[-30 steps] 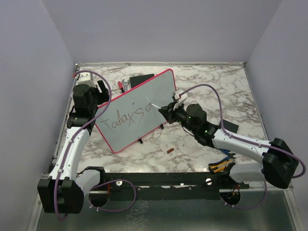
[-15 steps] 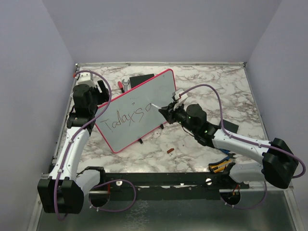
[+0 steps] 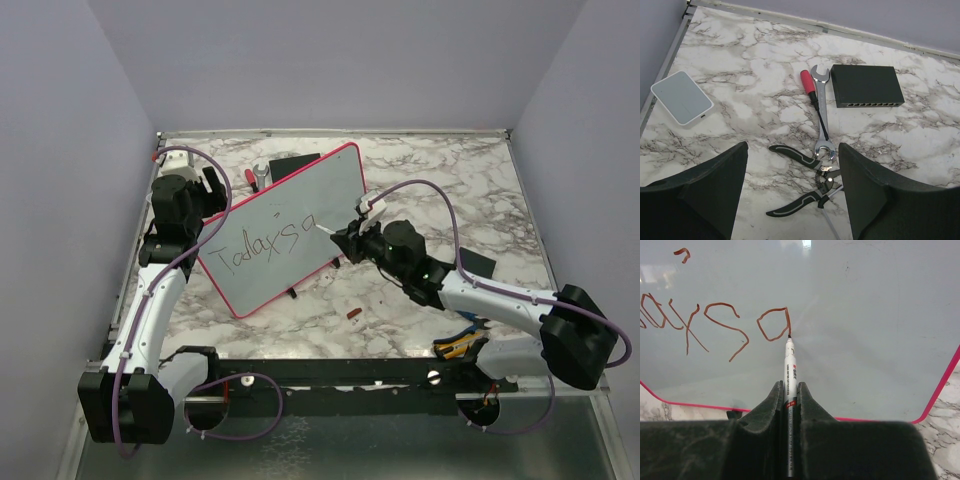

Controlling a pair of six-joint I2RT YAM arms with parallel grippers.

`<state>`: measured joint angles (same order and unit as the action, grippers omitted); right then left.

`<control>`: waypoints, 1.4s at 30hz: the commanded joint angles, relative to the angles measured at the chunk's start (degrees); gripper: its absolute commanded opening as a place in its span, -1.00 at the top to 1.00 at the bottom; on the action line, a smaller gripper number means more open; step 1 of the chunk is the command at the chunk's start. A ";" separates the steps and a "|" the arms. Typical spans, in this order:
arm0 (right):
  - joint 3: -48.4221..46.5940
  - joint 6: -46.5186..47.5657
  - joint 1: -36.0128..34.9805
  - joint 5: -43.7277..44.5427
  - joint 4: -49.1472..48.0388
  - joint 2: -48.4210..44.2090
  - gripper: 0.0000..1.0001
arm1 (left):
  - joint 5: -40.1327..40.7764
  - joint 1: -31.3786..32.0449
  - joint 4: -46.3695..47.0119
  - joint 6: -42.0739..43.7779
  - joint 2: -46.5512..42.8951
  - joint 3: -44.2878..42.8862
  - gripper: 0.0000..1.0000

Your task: Write a sentence on the whiteboard

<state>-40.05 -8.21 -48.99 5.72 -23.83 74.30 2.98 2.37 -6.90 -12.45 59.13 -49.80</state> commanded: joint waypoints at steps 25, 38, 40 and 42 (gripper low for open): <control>0.83 0.42 0.39 7.67 2.03 -0.78 0.99 | -1.31 0.53 -1.22 0.03 -0.62 1.46 -0.48; 1.13 1.03 0.39 8.54 1.86 -9.72 0.99 | -1.23 0.53 -1.25 0.02 -0.69 1.50 -0.48; 0.51 2.27 0.46 10.38 2.96 -9.02 0.99 | -1.30 0.51 -1.28 0.00 -0.69 1.50 -0.48; 0.40 3.54 0.47 11.23 3.22 -7.99 0.99 | -1.34 0.50 -1.27 -0.01 -0.62 1.49 -0.48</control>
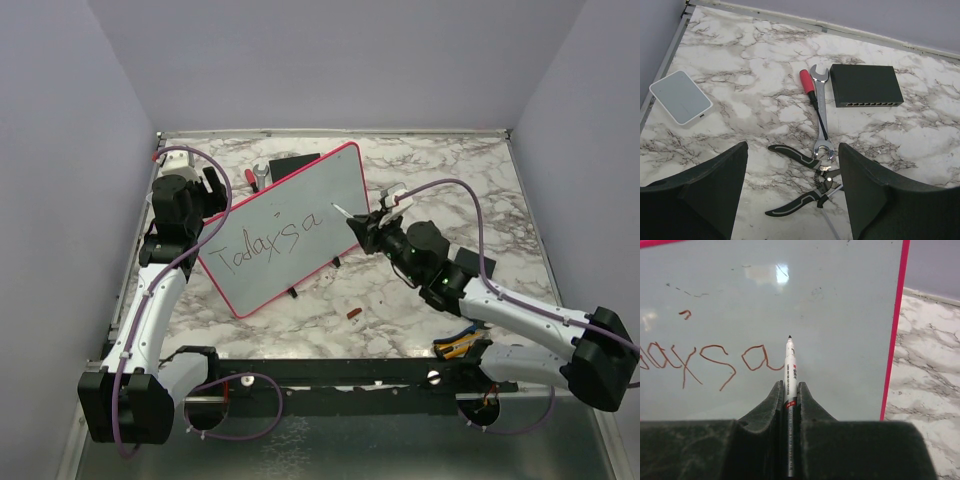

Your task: Write a sentence on the whiteboard

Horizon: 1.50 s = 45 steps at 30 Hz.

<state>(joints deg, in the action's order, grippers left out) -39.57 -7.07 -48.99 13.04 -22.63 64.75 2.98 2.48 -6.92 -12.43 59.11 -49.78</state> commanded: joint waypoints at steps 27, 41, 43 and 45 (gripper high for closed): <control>-3.40 4.90 2.10 4.33 -1.52 7.48 0.99 | -1.58 0.45 -1.20 -0.05 -0.66 1.45 -0.48; -4.59 4.93 2.00 -0.78 -1.37 9.31 0.99 | -1.62 0.50 -1.23 0.03 -0.67 1.44 -0.48; -4.41 4.83 2.06 -1.62 -1.20 9.55 0.99 | -1.57 0.50 -1.25 0.04 -0.66 1.44 -0.48; -4.23 4.70 2.06 -2.81 -1.25 9.68 0.99 | -1.58 0.44 -1.19 0.08 -0.66 1.44 -0.48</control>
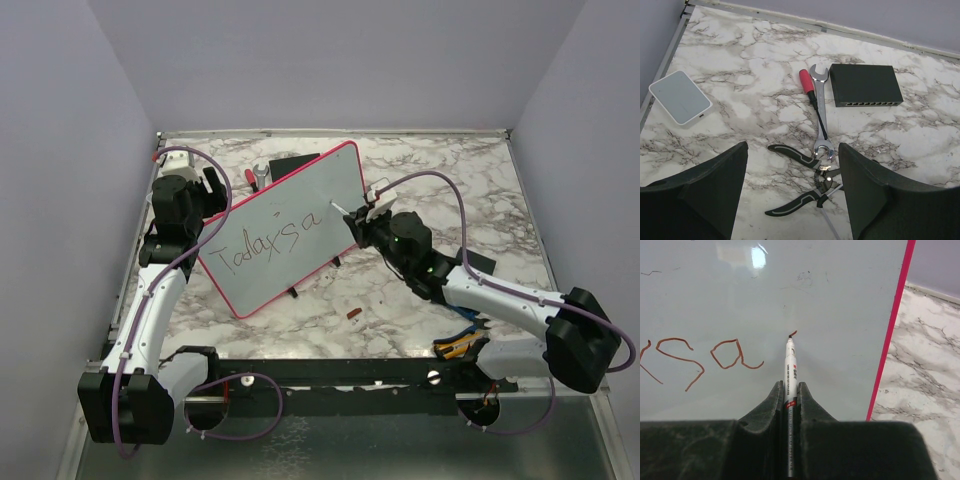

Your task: Write a sentence on the whiteboard

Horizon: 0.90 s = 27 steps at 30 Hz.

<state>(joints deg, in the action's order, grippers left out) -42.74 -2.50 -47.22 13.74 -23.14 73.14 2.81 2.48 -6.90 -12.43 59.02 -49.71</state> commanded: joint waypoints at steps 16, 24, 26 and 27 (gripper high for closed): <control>1.09 -1.89 0.27 -0.08 3.50 1.48 0.99 | -1.40 0.50 -1.27 0.10 -0.60 1.46 -0.48; 0.81 -1.74 0.28 3.40 4.13 1.34 0.99 | -1.40 0.50 -1.27 0.04 -0.58 1.46 -0.48; 0.53 -1.59 0.23 4.42 4.04 1.39 0.99 | -1.40 0.50 -1.28 0.06 -0.58 1.44 -0.48; 0.43 -1.40 0.28 4.64 3.79 1.39 0.99 | -1.40 0.47 -1.28 0.04 -0.58 1.46 -0.48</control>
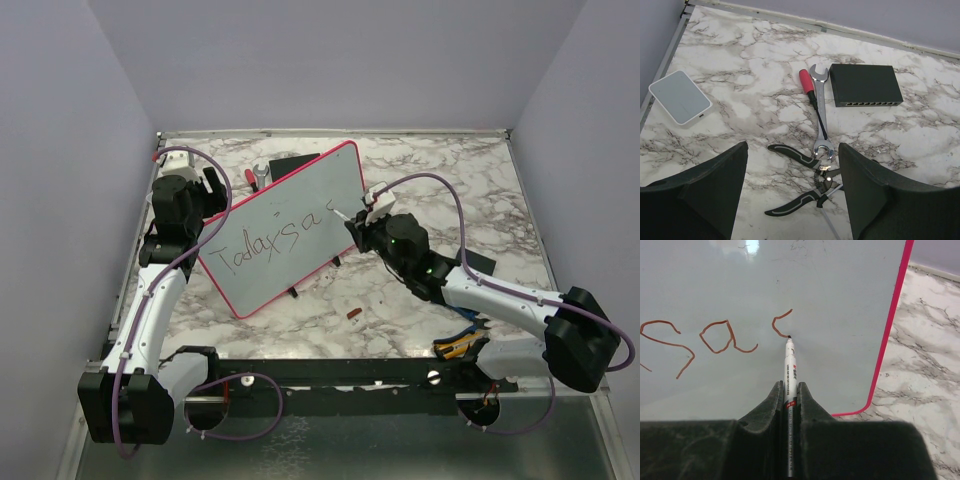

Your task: Write a sentence on the whiteboard

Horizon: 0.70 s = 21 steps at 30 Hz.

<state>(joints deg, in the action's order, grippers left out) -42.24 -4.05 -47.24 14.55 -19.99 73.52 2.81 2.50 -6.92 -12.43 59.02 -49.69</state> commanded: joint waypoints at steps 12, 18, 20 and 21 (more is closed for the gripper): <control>-3.66 3.02 0.24 3.30 -1.37 1.23 0.99 | -1.31 0.48 -1.25 0.05 -0.67 1.43 -0.48; -4.21 3.53 0.31 2.94 -1.89 1.03 0.99 | -1.39 0.45 -1.21 0.04 -0.67 1.44 -0.48; -4.10 3.52 0.29 2.86 -1.98 0.81 0.99 | -1.40 0.43 -1.25 0.06 -0.67 1.44 -0.48; -4.04 3.53 0.25 2.86 -2.05 0.76 0.99 | -1.40 0.40 -1.23 0.04 -0.67 1.44 -0.48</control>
<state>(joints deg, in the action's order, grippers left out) -44.86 -1.41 -47.22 16.69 -20.25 74.24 2.79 2.70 -6.94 -12.43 59.02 -49.63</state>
